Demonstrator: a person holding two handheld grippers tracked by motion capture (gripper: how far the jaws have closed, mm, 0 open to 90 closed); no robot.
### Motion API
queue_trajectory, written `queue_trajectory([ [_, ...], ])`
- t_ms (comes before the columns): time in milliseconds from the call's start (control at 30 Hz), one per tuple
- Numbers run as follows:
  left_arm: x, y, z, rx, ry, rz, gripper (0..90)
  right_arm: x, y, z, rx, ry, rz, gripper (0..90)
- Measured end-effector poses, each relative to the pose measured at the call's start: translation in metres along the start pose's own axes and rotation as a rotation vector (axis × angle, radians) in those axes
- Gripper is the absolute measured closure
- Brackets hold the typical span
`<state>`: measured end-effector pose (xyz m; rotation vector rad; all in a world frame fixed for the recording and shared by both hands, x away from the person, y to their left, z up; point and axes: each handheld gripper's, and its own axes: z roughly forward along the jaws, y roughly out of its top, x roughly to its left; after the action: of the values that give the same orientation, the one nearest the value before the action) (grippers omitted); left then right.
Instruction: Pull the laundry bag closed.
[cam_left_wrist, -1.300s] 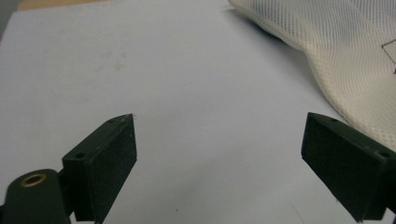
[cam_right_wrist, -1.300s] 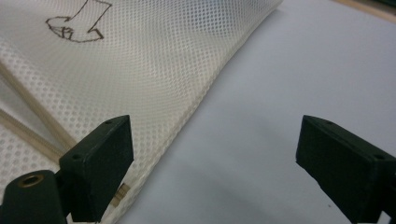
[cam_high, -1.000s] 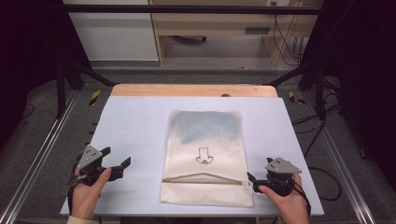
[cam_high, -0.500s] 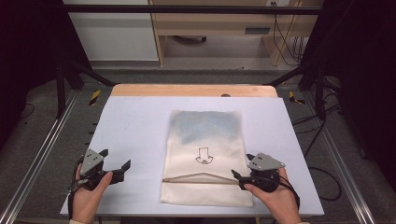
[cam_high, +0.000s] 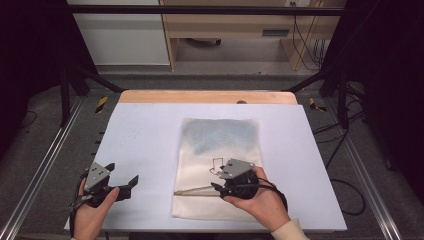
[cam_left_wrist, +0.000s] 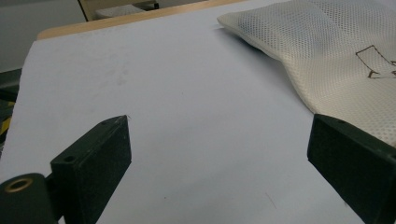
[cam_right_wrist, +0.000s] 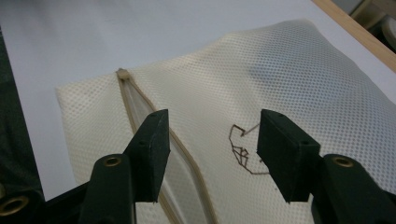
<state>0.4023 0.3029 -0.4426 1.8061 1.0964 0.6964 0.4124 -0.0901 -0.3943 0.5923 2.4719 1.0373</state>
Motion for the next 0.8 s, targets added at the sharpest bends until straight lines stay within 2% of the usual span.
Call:
queue_trajectory([
  [33, 0.000, 0.000, 0.000, 0.000, 0.000, 0.000, 6.1, 0.000, 0.000, 0.000, 0.000, 0.000, 0.000, 45.2],
  [67, 0.000, 0.002, 0.000, -0.007, 0.014, 0.005, 6.1, 0.003, 0.007, 0.006, 0.011, 0.017, -0.027, 48.0],
  [100, 0.000, 0.002, 0.000, -0.007, 0.014, 0.005, 6.1, 0.005, 0.010, 0.009, 0.016, 0.025, -0.041, 49.3],
  [167, -0.001, 0.004, 0.002, -0.003, 0.040, 0.016, 6.2, 0.008, 0.016, 0.015, 0.023, 0.044, -0.060, 53.7],
  [233, 0.000, 0.004, 0.003, -0.001, 0.040, 0.014, 6.2, 0.009, 0.019, 0.018, 0.024, 0.055, -0.067, 54.7],
  [333, 0.003, 0.003, 0.005, 0.006, 0.030, -0.005, 6.5, 0.014, 0.028, 0.030, 0.031, 0.094, -0.084, 62.5],
  [500, 0.008, 0.003, 0.005, -0.012, 0.026, -0.037, 6.8, 0.020, 0.037, 0.041, 0.028, 0.139, -0.101, 70.0],
  [567, 0.010, 0.003, 0.006, -0.010, 0.029, -0.039, 6.8, 0.025, 0.042, 0.051, 0.046, 0.164, -0.127, 74.8],
  [800, 0.010, 0.003, 0.007, -0.009, 0.015, -0.042, 6.9, 0.037, 0.046, 0.076, 0.085, 0.234, -0.156, 76.4],
])
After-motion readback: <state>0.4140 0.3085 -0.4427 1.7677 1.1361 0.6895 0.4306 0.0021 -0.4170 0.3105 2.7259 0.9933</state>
